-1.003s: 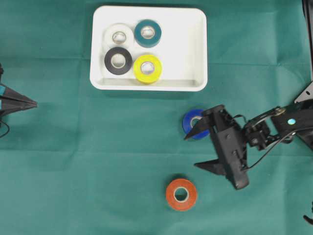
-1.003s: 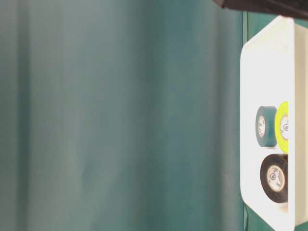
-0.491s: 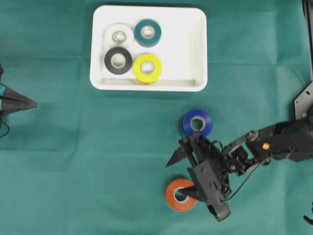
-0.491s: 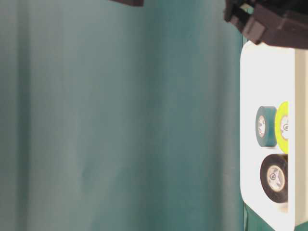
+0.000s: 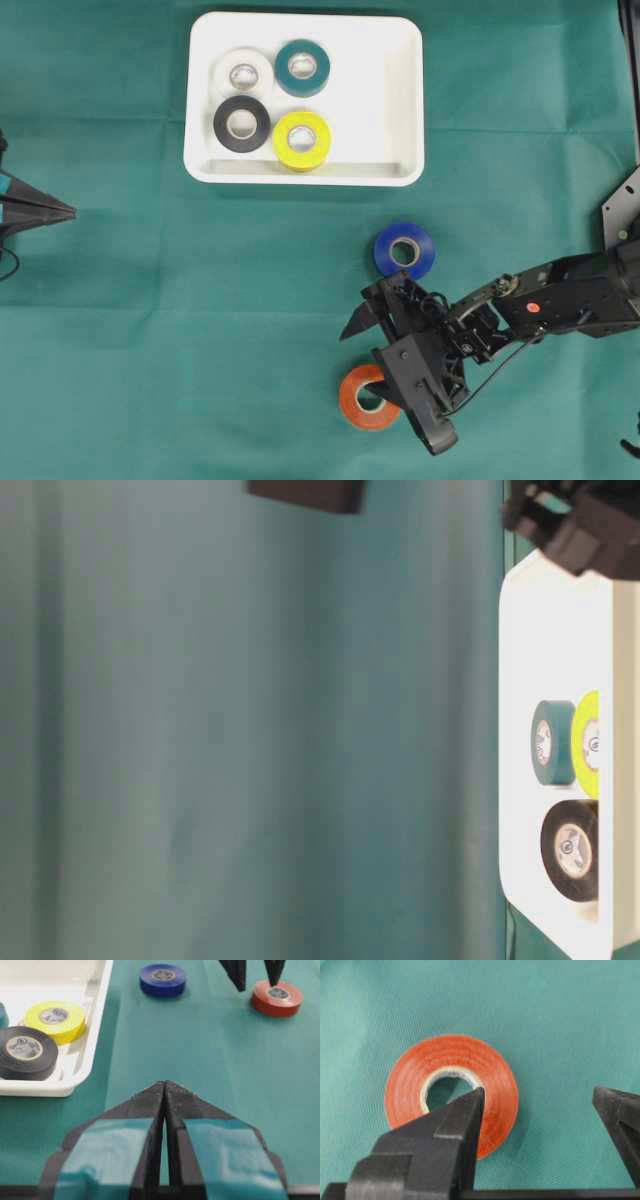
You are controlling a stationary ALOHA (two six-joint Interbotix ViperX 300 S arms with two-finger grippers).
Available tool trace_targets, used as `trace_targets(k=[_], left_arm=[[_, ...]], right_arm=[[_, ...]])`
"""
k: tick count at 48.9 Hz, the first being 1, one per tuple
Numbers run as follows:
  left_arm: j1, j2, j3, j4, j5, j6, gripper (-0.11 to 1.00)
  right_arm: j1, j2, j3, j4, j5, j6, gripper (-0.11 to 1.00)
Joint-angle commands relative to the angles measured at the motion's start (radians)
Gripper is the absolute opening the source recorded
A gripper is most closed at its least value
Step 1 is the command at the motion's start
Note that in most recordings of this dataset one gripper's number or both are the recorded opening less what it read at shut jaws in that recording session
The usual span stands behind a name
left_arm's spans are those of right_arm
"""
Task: Put the tape into the white case with the right arm.
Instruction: 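Lower and close the right gripper on the orange-red roll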
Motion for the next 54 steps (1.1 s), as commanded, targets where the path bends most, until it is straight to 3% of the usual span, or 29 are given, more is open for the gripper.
trace_targets(k=[1,36,39,47,54], left_arm=[[-0.002,0.008,-0.011,0.002,-0.005,0.000,0.00],[0.000,0.008,-0.011,0.000,-0.005,0.000,0.00],[0.000,0.008,-0.011,0.000,-0.005,0.000,0.00],[-0.002,0.009,-0.011,0.000,-0.006,0.000,0.00],[-0.002,0.008,-0.011,0.000,-0.005,0.000,0.00]], right_arm=[[0.003,0.005,-0.023,-0.002,-0.008,0.003,0.65],[0.003,0.077,-0.072,-0.002,0.000,0.006,0.62],[0.003,0.077,-0.069,-0.002,0.000,0.006,0.55],[0.003,0.074,-0.072,-0.002,0.005,0.006,0.15],[0.006,0.067,-0.074,-0.002,0.009,0.006,0.02]])
